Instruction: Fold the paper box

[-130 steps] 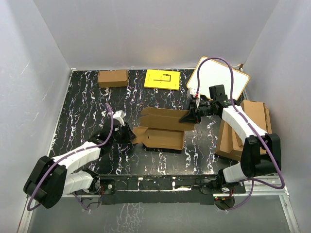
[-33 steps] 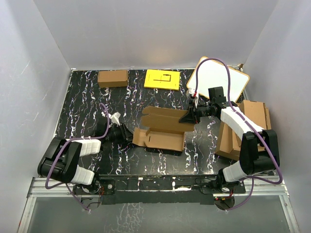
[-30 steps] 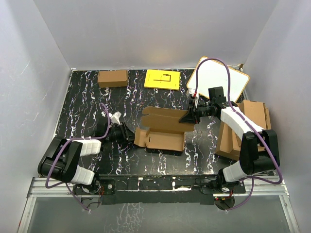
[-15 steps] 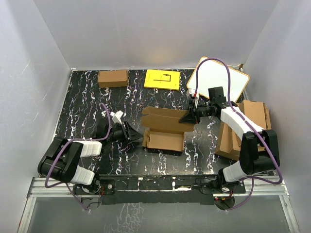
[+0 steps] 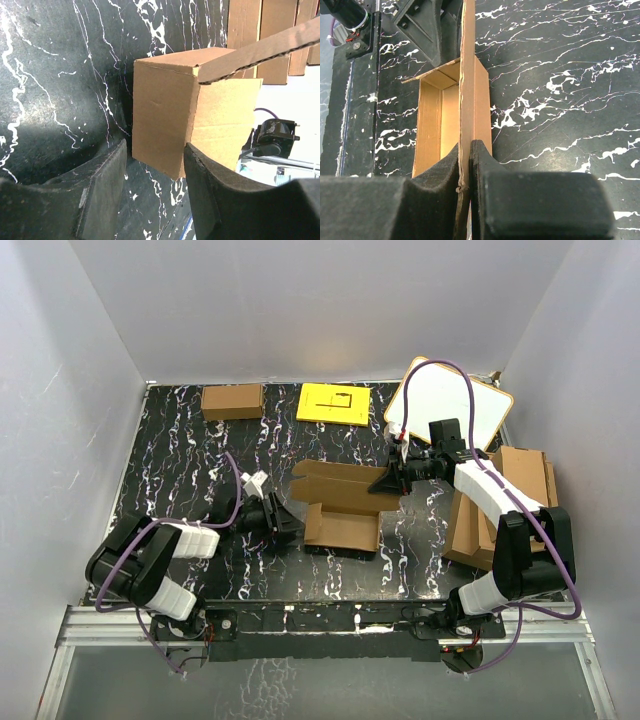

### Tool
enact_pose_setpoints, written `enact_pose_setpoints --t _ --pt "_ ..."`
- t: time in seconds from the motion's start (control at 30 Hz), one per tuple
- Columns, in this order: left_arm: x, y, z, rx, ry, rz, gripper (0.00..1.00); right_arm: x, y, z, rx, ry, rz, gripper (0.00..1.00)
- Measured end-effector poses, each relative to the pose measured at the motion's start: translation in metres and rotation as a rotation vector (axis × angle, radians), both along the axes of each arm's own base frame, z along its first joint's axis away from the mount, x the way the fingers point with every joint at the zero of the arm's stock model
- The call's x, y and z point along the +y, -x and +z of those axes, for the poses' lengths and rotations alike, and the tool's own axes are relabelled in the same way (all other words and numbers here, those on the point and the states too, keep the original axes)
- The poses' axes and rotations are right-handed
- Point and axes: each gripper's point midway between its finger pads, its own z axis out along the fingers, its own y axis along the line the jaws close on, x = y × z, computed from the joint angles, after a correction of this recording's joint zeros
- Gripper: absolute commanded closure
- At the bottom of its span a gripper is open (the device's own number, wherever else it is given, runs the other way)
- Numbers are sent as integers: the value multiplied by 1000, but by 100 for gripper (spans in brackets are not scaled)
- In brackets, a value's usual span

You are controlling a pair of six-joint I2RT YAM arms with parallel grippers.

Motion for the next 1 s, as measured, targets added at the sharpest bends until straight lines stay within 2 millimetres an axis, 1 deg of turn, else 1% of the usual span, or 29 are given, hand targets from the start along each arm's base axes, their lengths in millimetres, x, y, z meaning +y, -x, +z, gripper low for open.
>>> enact_pose_setpoints --t 0.17,0.3,0.6,0.73,1.0 --pt "-5 -4 1 -11 -14 5 45 0 0 0 -1 1 0 92" --pt "-9 -7 3 -19 -24 11 44 0 0 0 -1 1 1 92" --pt "-11 -10 5 -30 -48 37 44 0 1 0 2 1 2 92" --pt "-14 -13 4 -26 -100 51 45 0 2 -1 6 2 2 92" --pt "-24 -21 12 -64 -248 81 50 0 2 -1 8 1 2 92"
